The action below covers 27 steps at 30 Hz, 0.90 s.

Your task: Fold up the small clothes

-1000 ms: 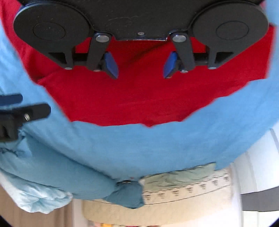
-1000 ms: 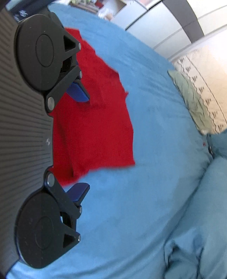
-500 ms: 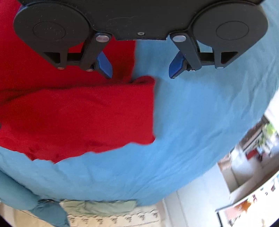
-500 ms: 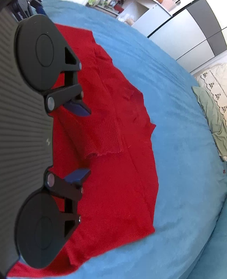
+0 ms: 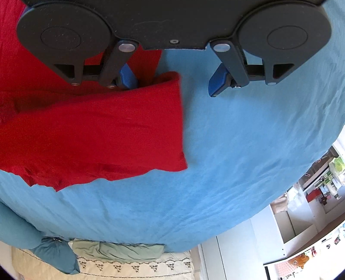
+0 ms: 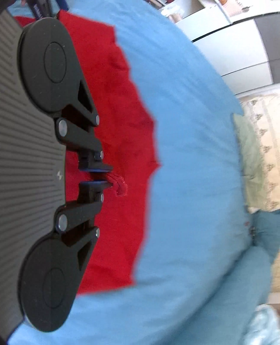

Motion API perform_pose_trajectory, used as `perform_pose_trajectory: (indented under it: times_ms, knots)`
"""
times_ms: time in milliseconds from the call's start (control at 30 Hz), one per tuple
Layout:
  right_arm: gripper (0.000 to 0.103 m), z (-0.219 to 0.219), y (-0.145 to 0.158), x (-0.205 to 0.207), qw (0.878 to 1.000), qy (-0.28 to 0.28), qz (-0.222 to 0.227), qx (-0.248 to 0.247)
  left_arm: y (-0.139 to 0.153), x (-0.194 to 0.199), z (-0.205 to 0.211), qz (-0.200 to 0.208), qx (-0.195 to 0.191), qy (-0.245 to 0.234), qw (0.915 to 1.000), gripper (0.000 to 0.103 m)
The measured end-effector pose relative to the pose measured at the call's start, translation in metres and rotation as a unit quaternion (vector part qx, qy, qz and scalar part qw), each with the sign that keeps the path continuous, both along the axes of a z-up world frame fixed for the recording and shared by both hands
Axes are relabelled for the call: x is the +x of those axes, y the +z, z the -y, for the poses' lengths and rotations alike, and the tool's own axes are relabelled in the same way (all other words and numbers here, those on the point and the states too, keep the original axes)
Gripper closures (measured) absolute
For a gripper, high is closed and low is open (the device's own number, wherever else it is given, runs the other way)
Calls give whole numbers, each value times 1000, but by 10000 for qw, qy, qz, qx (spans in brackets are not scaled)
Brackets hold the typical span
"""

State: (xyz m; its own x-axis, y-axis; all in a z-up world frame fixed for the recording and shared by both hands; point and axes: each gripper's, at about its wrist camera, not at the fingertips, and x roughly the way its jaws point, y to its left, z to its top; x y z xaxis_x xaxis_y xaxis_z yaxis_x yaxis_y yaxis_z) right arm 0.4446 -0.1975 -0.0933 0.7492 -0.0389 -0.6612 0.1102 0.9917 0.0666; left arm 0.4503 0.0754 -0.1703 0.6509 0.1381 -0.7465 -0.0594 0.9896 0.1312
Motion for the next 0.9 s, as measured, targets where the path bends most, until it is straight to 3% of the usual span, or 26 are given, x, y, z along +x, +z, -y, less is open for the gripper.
perform_pose_trajectory:
  times_ms: [100, 167, 233, 367, 533, 567, 633, 667, 700, 800, 900]
  knots:
    - [81, 28, 26, -5, 9992, -202, 226, -276, 3, 7, 1, 30, -1, -14, 10000, 27]
    - [81, 48, 27, -10, 9982, -361, 181, -441, 4, 11, 0, 23, -68, 14, 10000, 27]
    - [81, 67, 12, -14, 9975, -480, -39, -512, 1, 11, -2, -55, -88, 50, 9999, 27]
    - [81, 97, -36, -21, 9962, -727, -474, -50, -5, 3, -10, -116, -217, 125, 9996, 27]
    - [79, 111, -67, -35, 9928, -972, -636, 302, -2, -10, -11, -182, -70, 48, 9998, 27]
    - [74, 112, -65, -37, 9925, -1015, -623, 267, -1, -12, -10, -231, -16, 34, 9997, 27]
    - [48, 109, -56, -42, 9919, -1106, -615, 132, 8, -15, -6, -244, 98, 21, 9997, 28]
    - [24, 105, -48, -46, 9926, -1096, -513, 39, 17, -19, -1, -139, 171, -51, 9997, 29]
    - [9, 98, -39, -58, 9948, -969, -311, -10, 27, -23, 5, 31, 214, -198, 9996, 29]
    - [6, 74, -27, -54, 9996, -259, -102, 9, 51, -22, 31, 346, -93, -855, 9957, 28]
    - [6, 61, -36, -43, 9998, 119, -142, 55, 50, 3, 56, 124, -593, -1179, 9912, 28]
